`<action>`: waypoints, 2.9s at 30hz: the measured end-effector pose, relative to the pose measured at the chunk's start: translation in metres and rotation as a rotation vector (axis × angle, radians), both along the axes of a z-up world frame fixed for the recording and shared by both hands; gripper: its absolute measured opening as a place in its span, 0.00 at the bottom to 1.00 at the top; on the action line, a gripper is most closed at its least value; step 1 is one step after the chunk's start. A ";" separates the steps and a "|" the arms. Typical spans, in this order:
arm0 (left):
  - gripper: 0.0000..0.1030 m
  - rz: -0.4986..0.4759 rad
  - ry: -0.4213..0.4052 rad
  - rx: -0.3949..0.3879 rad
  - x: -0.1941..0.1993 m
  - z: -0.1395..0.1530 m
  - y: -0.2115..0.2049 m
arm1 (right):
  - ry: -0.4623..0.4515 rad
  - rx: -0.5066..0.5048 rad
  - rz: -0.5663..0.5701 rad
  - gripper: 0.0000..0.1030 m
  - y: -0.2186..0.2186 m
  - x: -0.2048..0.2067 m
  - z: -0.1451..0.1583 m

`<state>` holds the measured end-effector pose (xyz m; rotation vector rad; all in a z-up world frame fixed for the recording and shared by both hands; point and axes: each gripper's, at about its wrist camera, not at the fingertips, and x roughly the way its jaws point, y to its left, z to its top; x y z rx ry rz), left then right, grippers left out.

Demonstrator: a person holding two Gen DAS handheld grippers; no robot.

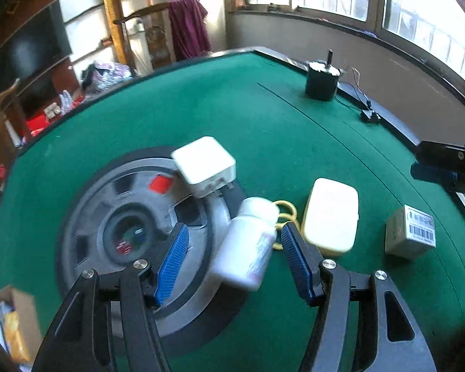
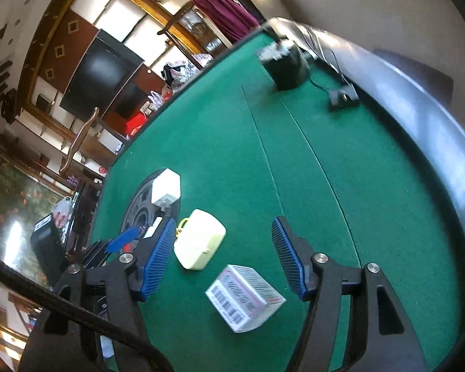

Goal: Organize objects
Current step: 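Grasp the white pill bottle with left gripper while right gripper grasps the barcoded white box, then carry the bottle and barcoded box to the tray and lower both in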

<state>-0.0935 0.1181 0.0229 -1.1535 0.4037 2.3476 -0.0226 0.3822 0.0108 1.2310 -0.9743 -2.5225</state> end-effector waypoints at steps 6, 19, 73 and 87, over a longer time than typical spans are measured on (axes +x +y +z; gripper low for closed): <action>0.44 -0.011 -0.023 -0.010 0.000 -0.012 0.013 | -0.046 0.023 0.038 0.61 -0.008 -0.009 -0.008; 0.29 0.107 -0.024 0.087 0.054 0.026 -0.047 | -0.124 0.341 0.209 0.61 -0.063 -0.005 -0.019; 0.29 0.691 -0.005 0.289 0.183 -0.007 -0.389 | -0.098 0.250 0.763 0.47 -0.465 0.061 -0.003; 0.29 0.733 0.014 0.273 0.172 -0.015 -0.396 | -0.086 0.320 0.727 0.46 -0.496 0.044 -0.021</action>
